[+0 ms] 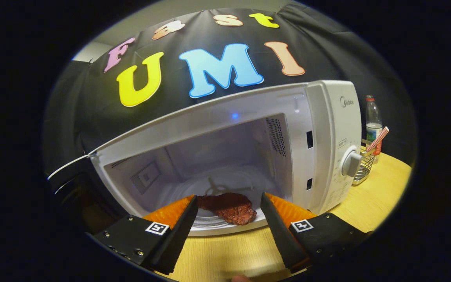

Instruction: Open the microwave, put the food inside, and close the microwave door.

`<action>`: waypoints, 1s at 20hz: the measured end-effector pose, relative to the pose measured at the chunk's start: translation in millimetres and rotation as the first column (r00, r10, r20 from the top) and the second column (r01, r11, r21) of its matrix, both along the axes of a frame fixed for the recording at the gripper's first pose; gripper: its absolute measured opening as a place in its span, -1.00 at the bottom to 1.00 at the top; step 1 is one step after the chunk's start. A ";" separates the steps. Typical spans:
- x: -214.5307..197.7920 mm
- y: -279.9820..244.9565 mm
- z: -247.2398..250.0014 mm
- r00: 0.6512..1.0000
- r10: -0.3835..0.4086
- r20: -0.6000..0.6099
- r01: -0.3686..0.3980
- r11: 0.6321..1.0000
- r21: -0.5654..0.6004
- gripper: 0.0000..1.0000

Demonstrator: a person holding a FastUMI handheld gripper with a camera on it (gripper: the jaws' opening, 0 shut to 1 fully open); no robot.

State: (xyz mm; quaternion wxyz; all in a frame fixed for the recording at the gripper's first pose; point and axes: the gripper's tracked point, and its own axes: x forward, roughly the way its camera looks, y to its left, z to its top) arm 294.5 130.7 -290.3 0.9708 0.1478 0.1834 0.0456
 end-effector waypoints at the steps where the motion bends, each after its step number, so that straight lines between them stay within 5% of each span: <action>1: -10.5 2.0 8.2 1.000 0.013 0.009 -0.013 1.000 -0.006 0.95; 20: -207.4 64.7 173.2 0.950 0.229 0.212 -0.219 0.973 -0.066 0.95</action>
